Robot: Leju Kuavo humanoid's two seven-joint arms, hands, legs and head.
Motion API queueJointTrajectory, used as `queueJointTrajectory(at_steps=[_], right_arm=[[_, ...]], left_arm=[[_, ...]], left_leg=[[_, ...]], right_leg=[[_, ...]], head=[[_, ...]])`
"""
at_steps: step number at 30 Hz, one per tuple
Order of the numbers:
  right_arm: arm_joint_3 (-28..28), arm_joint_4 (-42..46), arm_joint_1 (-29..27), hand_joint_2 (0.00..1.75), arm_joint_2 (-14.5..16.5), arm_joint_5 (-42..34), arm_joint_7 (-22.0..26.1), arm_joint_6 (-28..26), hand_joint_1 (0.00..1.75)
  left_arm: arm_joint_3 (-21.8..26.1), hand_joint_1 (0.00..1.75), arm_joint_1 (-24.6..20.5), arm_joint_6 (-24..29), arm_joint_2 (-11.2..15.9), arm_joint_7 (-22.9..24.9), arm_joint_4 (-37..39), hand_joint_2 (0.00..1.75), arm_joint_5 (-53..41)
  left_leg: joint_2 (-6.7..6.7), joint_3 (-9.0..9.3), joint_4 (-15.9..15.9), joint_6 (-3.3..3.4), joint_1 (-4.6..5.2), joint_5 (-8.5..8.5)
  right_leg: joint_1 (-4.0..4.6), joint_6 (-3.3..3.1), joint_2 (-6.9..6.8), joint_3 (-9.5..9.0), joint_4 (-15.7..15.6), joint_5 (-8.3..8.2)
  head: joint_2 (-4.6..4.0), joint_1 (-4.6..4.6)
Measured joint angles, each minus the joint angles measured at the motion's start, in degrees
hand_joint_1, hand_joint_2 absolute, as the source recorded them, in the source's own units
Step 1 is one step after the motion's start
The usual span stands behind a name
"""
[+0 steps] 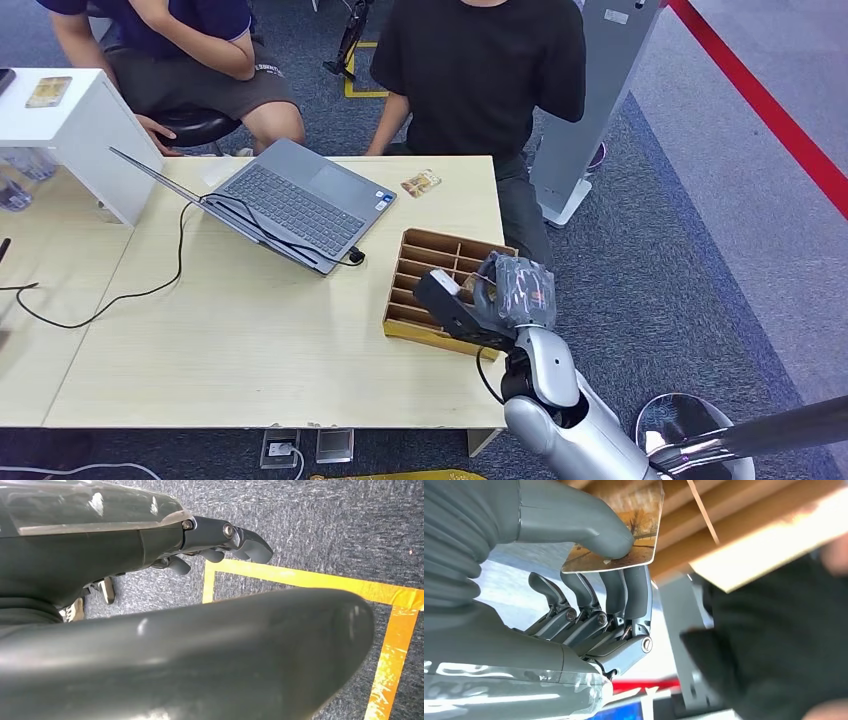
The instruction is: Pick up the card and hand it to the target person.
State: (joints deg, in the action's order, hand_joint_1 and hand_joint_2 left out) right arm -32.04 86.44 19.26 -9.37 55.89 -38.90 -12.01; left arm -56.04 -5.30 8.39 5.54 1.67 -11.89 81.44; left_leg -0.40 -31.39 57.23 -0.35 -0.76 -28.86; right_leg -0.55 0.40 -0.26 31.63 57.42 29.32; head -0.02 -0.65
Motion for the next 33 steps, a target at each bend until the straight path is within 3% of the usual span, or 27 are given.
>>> queueJointTrajectory(at_steps=[9,17,24,33], right_arm=[[-0.2,10.8,-0.3,1.75,-2.7,4.5,3.4,-5.9,1.61],[-0.6,13.4,4.1,1.75,-3.4,4.8,6.2,-4.4,1.61],[-2.4,5.0,13.7,1.75,-1.4,-0.3,12.4,-4.3,1.61],[-5.1,-12.9,24.6,1.75,2.7,-5.9,16.6,-6.0,1.61]], left_arm=[[0.0,0.00,0.0,-0.2,0.0,-0.7,0.0,0.00,0.0],[0.0,0.00,0.0,-0.9,0.0,-0.9,0.0,0.00,-1.2],[-0.3,0.00,-0.3,-1.2,-0.1,-1.0,0.0,0.00,-1.7],[-1.0,0.00,-0.5,-1.4,-0.3,-1.0,0.0,0.00,-1.7]], left_leg=[[0.00,0.00,0.0,0.00,0.00,0.00],[0.00,-0.02,0.0,0.00,0.00,0.00],[-0.01,-0.05,0.0,0.00,0.00,0.01],[-0.04,-0.12,0.0,0.00,0.00,0.01]], right_leg=[[0.00,0.00,0.01,-0.01,0.0,0.00],[0.00,0.00,0.01,-0.02,0.0,-0.01],[0.00,-0.01,-0.01,-0.03,0.0,-0.01],[0.00,-0.01,-0.03,0.02,0.0,-0.01]], head=[[0.01,0.03],[0.01,0.02],[0.01,0.03],[0.00,0.02]])
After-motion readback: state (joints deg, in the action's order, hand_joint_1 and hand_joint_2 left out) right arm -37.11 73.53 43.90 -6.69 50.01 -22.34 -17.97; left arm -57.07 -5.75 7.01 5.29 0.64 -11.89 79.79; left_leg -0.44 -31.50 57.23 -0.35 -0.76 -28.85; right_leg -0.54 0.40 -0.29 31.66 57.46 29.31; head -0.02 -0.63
